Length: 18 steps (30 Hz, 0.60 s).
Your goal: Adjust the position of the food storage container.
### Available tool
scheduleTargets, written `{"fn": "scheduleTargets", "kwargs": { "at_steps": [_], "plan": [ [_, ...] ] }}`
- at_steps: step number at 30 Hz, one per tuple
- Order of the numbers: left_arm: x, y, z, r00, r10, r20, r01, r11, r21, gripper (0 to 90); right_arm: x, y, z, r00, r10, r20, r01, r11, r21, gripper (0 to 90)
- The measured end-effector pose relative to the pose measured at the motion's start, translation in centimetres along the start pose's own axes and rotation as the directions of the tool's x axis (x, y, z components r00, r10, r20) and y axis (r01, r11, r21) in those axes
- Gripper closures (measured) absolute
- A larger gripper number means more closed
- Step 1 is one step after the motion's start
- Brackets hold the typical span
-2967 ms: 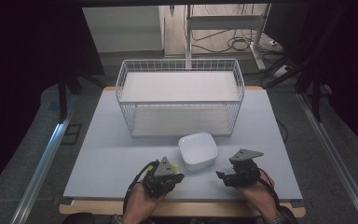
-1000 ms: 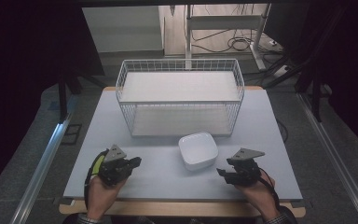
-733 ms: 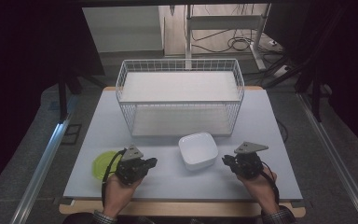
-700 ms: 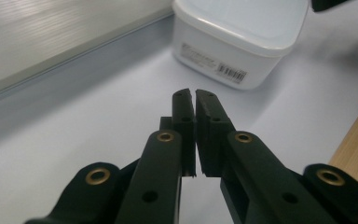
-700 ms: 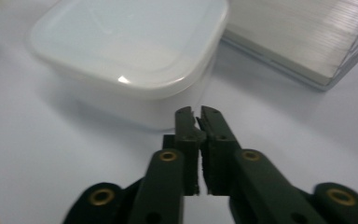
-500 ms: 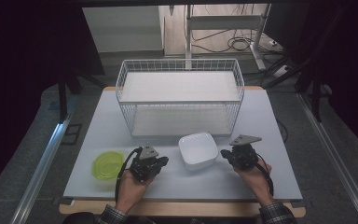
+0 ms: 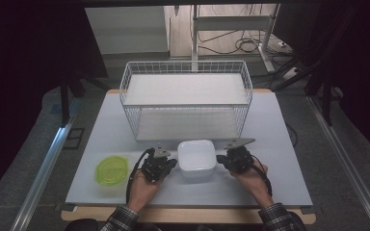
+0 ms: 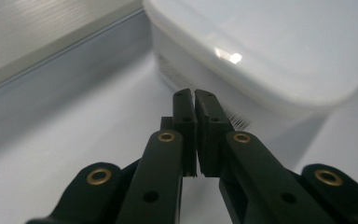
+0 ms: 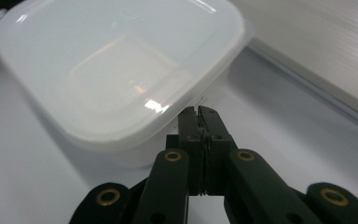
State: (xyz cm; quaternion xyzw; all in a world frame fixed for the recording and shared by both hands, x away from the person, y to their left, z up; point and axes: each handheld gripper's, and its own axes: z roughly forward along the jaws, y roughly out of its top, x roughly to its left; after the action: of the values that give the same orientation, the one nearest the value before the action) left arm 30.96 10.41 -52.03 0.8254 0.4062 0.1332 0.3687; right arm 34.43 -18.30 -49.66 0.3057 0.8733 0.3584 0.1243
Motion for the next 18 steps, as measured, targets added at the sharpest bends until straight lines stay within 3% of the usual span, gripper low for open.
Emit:
{"fn": "scheduleTargets", "kwargs": {
  "at_steps": [3,11,13,18],
  "plan": [
    [0.4,-0.1,0.2,0.9998,-0.022,0.003,0.022,0.9998,-0.001,87.8,0.4,0.3,0.5,0.9994,-0.022,0.028,0.022,1.000,0.018,88.8],
    [0.3,-0.5,0.0,0.9996,-0.029,-0.002,0.029,0.9996,0.007,89.6,0.8,-0.1,0.3,0.9997,0.024,-0.009,-0.024,1.000,0.000,89.4],
    [0.2,-0.7,-0.2,0.9989,-0.046,0.006,0.046,0.9989,-0.001,89.6,1.2,-0.2,0.1,0.9996,0.023,-0.017,-0.023,1.000,0.003,89.4],
    [0.0,-1.1,-0.6,0.9991,-0.042,0.010,0.041,0.9991,0.006,89.7,2.0,-0.6,-0.2,0.9996,0.010,-0.028,-0.010,1.000,0.004,89.4]
  ]
}}
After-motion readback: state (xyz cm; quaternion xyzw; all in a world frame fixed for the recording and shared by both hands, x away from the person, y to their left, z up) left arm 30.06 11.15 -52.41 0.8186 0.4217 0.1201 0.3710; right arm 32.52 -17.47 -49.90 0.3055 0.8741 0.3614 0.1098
